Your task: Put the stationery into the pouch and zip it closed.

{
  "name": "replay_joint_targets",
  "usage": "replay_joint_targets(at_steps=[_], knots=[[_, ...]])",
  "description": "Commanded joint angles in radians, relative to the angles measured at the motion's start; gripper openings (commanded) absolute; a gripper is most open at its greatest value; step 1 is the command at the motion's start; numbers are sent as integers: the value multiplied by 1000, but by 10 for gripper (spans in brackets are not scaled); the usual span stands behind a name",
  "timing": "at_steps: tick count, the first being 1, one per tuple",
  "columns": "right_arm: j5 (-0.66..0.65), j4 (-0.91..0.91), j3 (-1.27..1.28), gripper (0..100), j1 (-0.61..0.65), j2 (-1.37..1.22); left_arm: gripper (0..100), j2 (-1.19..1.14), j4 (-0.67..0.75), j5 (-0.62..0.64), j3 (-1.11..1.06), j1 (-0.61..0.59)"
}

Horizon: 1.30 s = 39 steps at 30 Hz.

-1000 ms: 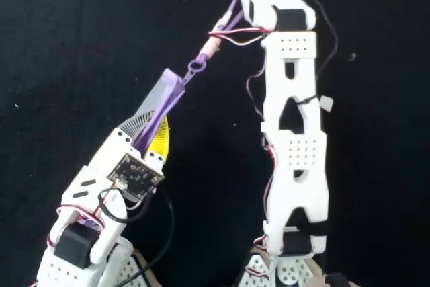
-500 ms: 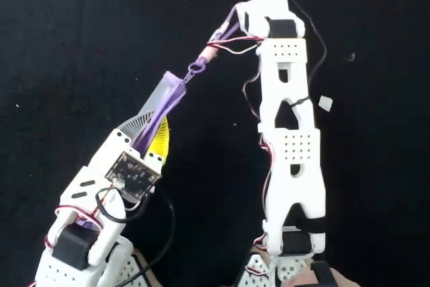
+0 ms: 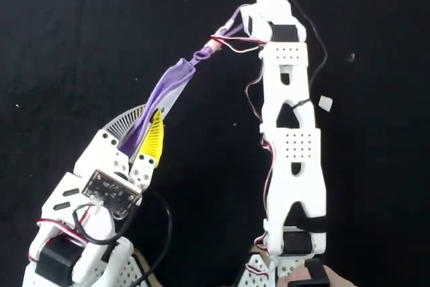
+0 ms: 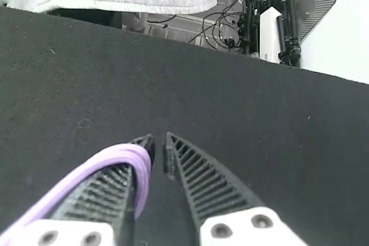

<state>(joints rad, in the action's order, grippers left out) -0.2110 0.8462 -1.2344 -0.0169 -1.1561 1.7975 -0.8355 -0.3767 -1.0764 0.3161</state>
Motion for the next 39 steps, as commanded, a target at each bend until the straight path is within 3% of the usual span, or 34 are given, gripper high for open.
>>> replay_joint_targets(at_steps=[1, 12, 18, 23, 28, 39], knots=[[-12, -40, -13, 11, -104, -7, 28, 28, 6, 8, 196, 1], [-3, -31, -13, 18, -89, -5, 28, 25, 43, 8, 111, 1], [25, 21, -53, 201, -80, -5, 28, 25, 101, 9, 25, 1], [-41, 126, -140, 313, -54, -10, 28, 23, 130, 6, -10, 1], [-46, 230, -222, 351, -26, -10, 28, 21, 232, 5, -122, -8], [-46, 474, -435, 371, 51, 28, 28, -100, 264, 9, -125, -8]])
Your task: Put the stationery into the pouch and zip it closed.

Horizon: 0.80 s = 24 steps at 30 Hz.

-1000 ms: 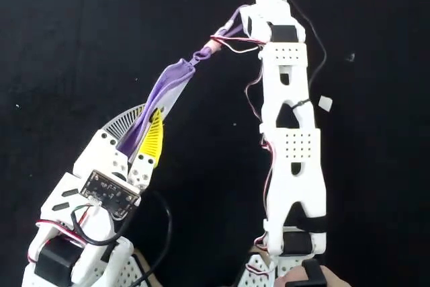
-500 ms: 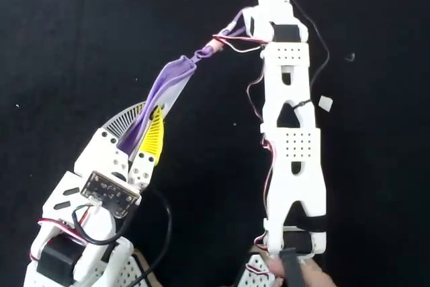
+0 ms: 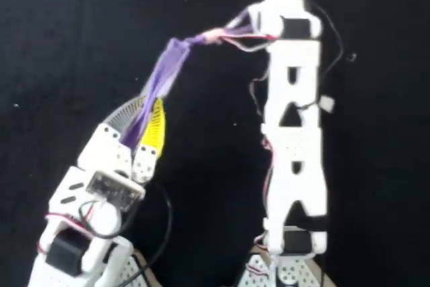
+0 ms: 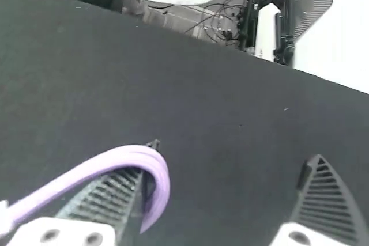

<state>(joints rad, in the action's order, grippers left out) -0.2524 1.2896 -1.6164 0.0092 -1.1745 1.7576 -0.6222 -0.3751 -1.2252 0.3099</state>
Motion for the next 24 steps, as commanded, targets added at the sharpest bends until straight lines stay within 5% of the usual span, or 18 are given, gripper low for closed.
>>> replay_joint_targets(at_steps=[1, 10, 24], knots=[[-9, 34, -50, 371, 23, 61, 28, -95, 68, 9, 27, -2], [-15, 126, -54, 371, 41, 157, 28, -253, 219, 60, 36, -61], [-14, 347, -54, 371, 38, 346, 28, -265, 229, 83, 5, -116]])
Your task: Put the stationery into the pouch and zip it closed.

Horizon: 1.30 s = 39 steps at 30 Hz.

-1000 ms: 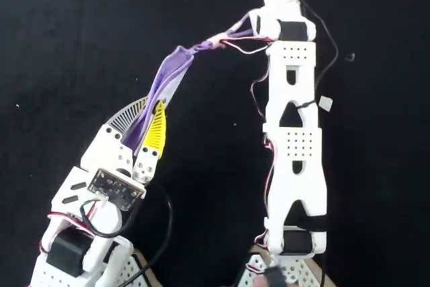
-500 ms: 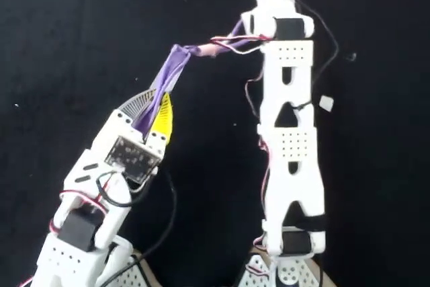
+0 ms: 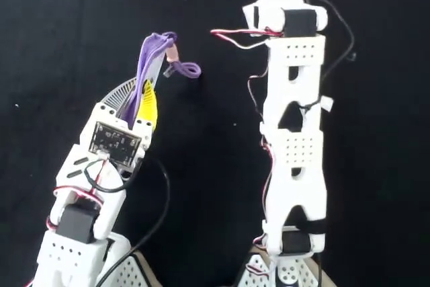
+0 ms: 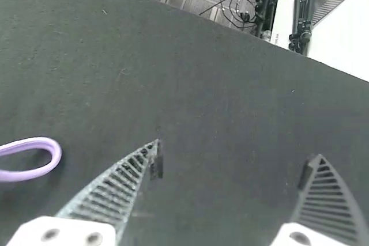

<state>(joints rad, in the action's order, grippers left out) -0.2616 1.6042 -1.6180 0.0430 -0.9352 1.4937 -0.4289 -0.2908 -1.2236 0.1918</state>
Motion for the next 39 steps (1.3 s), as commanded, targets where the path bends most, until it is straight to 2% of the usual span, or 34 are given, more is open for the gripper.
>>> replay_joint_targets(at_steps=[1, 10, 15, 17, 21, 28, 30, 34, 39], knots=[[2, 46, -53, 371, -2, 120, 28, -2, 35, -2, -8, 12], [3, 114, -53, 368, -17, 185, 43, -2, 26, 3, -67, 51], [3, 135, -53, 368, -20, 186, 209, 2, -14, 6, -76, 53], [3, 143, -53, 368, -20, 186, 240, 11, -15, 51, -76, 53], [3, 149, -53, 368, -31, 186, 262, 9, 18, 147, -77, 45], [3, 149, -53, 368, -74, 186, 273, 12, 40, 167, -76, 30], [3, 150, -53, 368, -80, 186, 273, 12, 72, 207, -76, 27], [-2, 158, -53, 368, -84, 194, 271, 12, 115, 281, -54, -50], [3, 158, -53, 368, -86, 286, 270, 12, 40, 287, 96, -182]])
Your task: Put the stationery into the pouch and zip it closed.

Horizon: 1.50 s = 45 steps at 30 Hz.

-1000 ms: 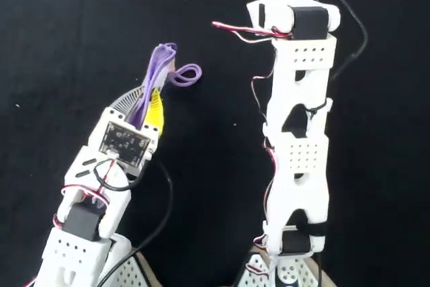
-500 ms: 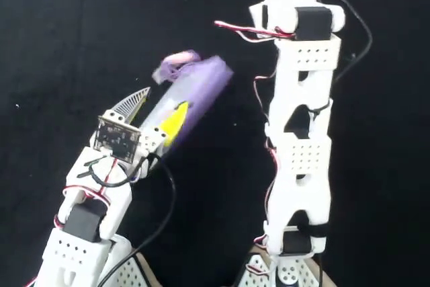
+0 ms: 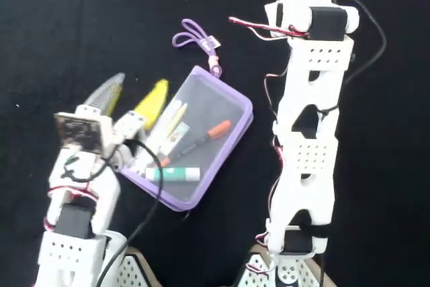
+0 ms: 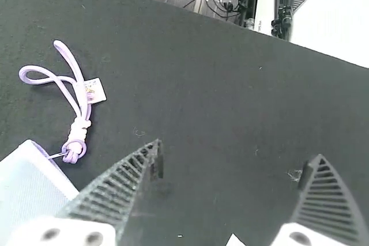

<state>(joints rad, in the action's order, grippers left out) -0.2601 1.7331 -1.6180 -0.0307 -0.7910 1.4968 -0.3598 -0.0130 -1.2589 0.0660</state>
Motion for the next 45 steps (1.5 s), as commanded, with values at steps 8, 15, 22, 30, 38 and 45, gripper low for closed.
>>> replay_joint_targets(at_steps=[8, 15, 22, 30, 38, 45], knots=[[2, 29, -53, 368, -12, 363, 229, 11, -103, 6, 321, -145], [2, 29, -50, 368, -12, 598, 37, 68, -110, 8, 427, -163], [3, 32, -42, 367, -12, 806, 34, 342, -365, 12, 501, -153], [3, 34, -42, 367, -12, 977, 30, 336, -735, 15, 638, -153], [3, 34, -41, 367, -12, 1173, 30, 333, -990, 11, 645, -159], [3, 34, -41, 367, -12, 1317, 30, 331, -1209, 6, 642, -160]])
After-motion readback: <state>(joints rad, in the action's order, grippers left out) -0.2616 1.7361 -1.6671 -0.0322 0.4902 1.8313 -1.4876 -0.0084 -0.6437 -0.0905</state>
